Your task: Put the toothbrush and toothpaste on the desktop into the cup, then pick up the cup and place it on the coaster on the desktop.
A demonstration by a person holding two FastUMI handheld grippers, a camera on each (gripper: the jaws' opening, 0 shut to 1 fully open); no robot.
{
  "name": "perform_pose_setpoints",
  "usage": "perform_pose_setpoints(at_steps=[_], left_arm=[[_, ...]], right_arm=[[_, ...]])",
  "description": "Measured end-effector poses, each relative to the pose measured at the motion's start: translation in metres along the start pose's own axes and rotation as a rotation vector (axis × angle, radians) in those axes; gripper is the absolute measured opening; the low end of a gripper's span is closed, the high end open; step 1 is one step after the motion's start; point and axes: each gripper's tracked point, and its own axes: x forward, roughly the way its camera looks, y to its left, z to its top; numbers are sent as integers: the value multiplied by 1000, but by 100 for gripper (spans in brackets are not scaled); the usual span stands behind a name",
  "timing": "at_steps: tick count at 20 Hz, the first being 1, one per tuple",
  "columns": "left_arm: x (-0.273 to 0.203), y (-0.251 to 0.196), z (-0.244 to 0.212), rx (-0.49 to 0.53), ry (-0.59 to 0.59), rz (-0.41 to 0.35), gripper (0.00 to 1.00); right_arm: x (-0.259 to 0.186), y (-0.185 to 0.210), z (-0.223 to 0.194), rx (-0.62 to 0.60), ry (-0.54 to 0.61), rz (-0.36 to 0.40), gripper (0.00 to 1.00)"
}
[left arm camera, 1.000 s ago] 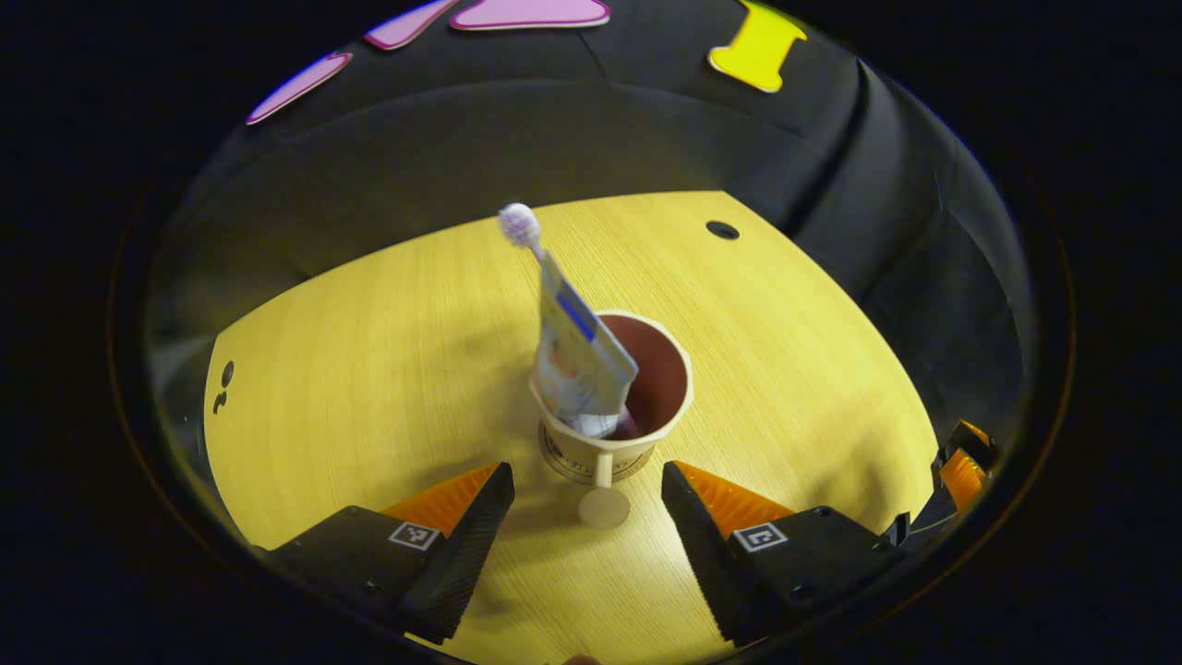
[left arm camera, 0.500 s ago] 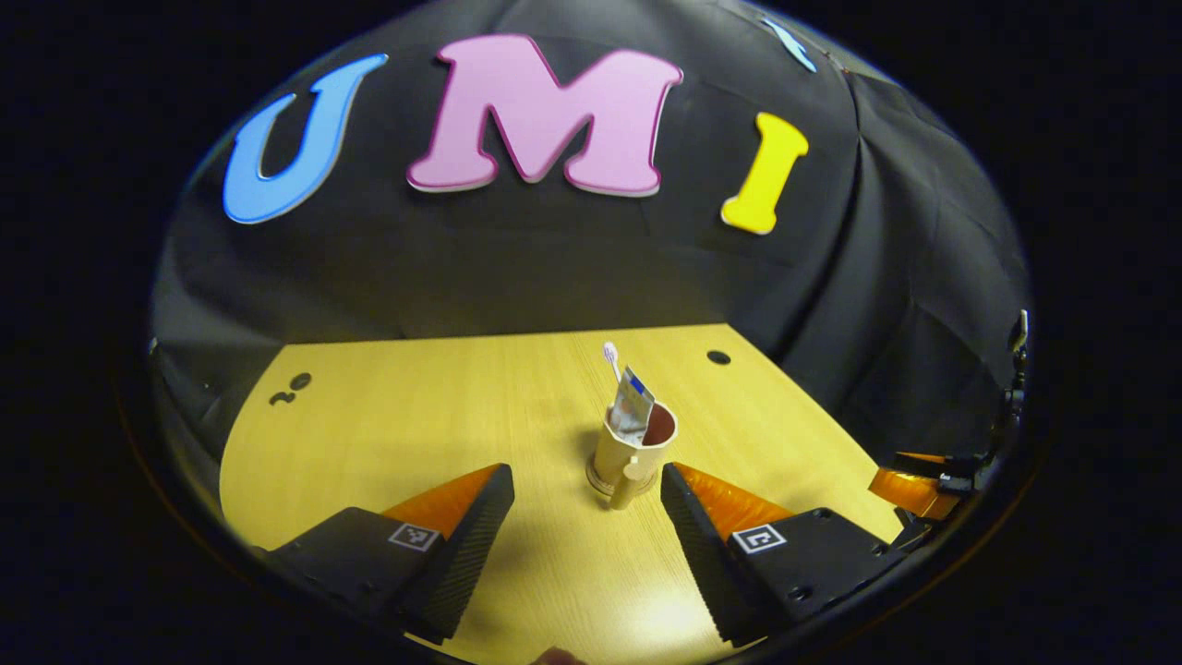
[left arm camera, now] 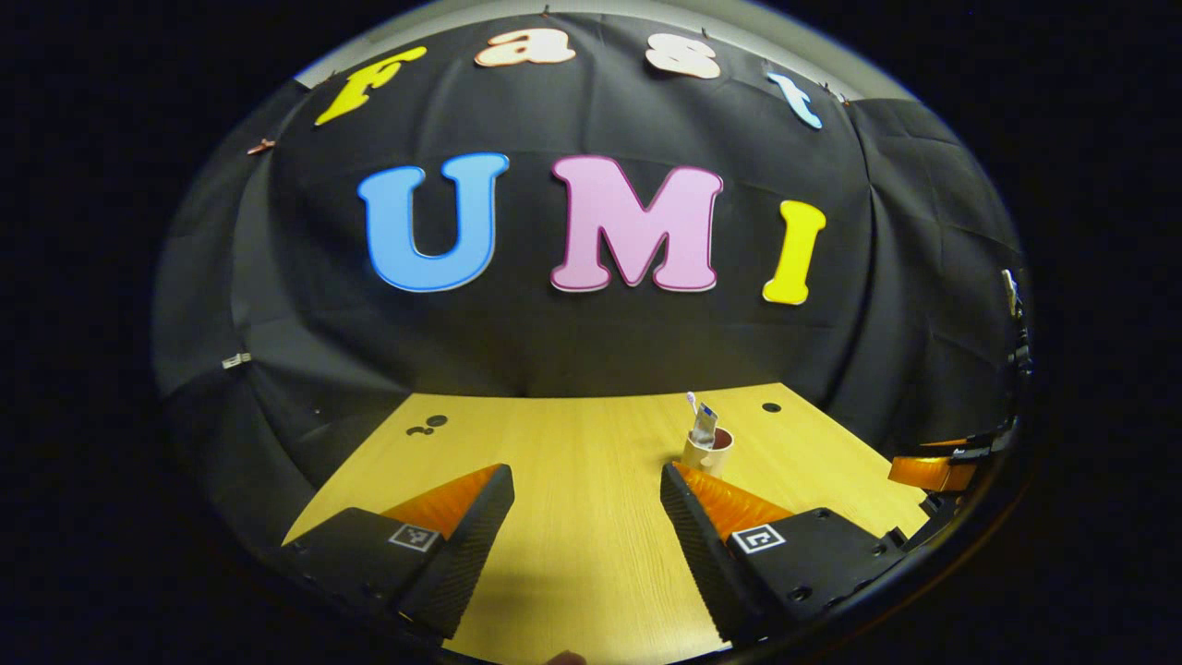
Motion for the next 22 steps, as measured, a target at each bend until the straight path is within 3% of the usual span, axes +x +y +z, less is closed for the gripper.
perform_pose_setpoints(at_steps=[3,7,10,16,22], left_arm=[[-37,15,-7,25,-45,46,99],[-83,13,-21,-35,-49,12,98],[-110,17,-31,-75,-56,17,98],[-127,19,-30,-55,-60,6,99],[-132,8,-27,-22,-87,-25,99]], right_arm=[[-30,23,-3,-15,-22,5,98],[-57,55,-14,-10,-57,12,98],[-74,77,-11,-25,-145,34,98],[-98,108,-4,-72,-272,88,98],[-111,124,-2,-111,-319,125,98]])
